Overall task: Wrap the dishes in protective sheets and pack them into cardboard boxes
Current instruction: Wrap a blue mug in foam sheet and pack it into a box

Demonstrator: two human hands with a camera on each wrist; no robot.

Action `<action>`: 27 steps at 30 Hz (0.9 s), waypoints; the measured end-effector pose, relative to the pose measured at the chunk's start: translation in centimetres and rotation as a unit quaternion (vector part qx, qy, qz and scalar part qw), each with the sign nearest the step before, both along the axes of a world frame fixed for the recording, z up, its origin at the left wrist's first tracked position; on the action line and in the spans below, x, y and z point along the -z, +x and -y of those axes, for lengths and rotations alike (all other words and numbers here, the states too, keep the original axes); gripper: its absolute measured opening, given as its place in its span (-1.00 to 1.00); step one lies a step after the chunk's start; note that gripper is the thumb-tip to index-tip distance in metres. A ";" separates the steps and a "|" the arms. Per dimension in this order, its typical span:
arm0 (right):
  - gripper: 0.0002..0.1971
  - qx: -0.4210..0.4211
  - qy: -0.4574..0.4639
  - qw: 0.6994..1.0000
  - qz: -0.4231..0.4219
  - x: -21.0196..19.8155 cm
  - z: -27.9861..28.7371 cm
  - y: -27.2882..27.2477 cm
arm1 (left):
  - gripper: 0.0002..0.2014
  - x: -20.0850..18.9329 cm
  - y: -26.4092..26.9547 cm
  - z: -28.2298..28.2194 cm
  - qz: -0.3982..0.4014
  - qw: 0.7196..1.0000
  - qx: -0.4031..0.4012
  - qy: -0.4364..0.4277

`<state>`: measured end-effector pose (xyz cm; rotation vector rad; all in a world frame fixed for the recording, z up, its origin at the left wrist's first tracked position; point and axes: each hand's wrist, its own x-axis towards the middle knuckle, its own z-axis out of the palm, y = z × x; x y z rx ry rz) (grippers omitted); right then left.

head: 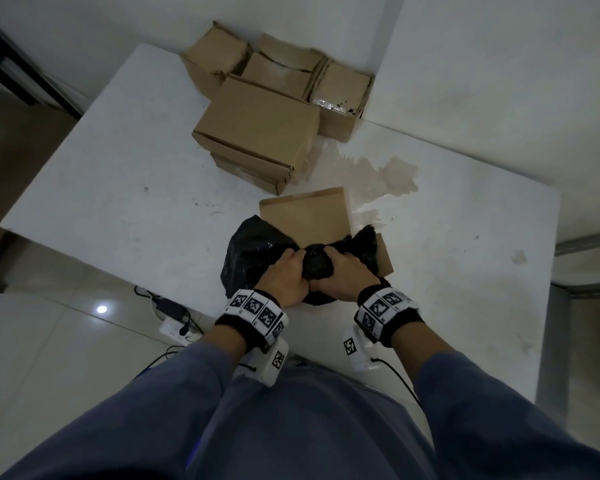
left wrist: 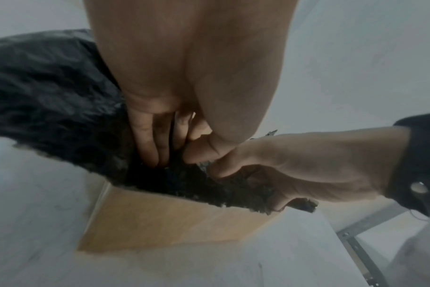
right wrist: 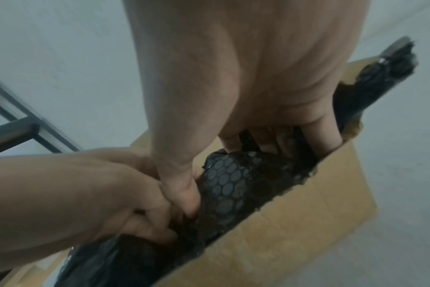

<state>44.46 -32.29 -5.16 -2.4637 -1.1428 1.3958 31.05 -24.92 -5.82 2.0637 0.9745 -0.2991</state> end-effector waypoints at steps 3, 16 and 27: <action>-0.17 0.005 -0.040 0.999 -0.017 -0.2 -1.3 0.4 | -0.50 -0.3 0.7 -0.2 -0.038 0.999 -0.001 -0.011; -0.44 0.027 -0.073 0.996 -0.038 -0.3 -3.2 0.8 | -0.59 0.3 1.8 -2.5 -0.126 0.990 -0.020 -0.061; -0.74 0.021 -0.060 0.997 -0.044 -0.6 -2.5 0.4 | -0.65 0.2 1.5 -1.7 -0.096 0.992 -0.041 -0.070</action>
